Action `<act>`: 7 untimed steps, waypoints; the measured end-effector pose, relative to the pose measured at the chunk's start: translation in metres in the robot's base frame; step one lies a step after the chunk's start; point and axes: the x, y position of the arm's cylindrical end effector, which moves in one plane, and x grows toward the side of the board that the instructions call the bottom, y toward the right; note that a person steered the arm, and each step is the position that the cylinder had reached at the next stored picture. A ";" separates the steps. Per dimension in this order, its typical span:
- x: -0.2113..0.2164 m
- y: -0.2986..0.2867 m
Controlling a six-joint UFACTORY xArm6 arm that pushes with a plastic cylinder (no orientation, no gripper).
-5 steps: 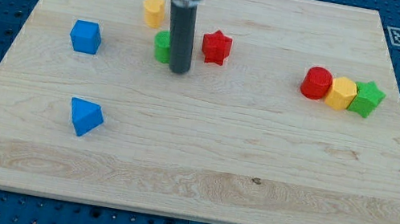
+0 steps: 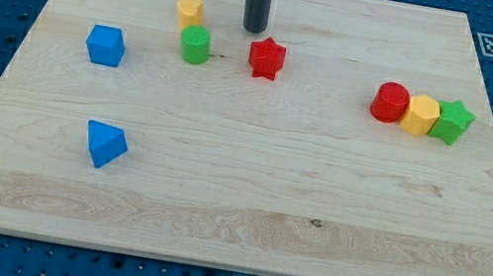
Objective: Move red star to the center of the board
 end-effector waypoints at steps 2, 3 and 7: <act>0.075 0.001; 0.122 0.002; 0.039 0.039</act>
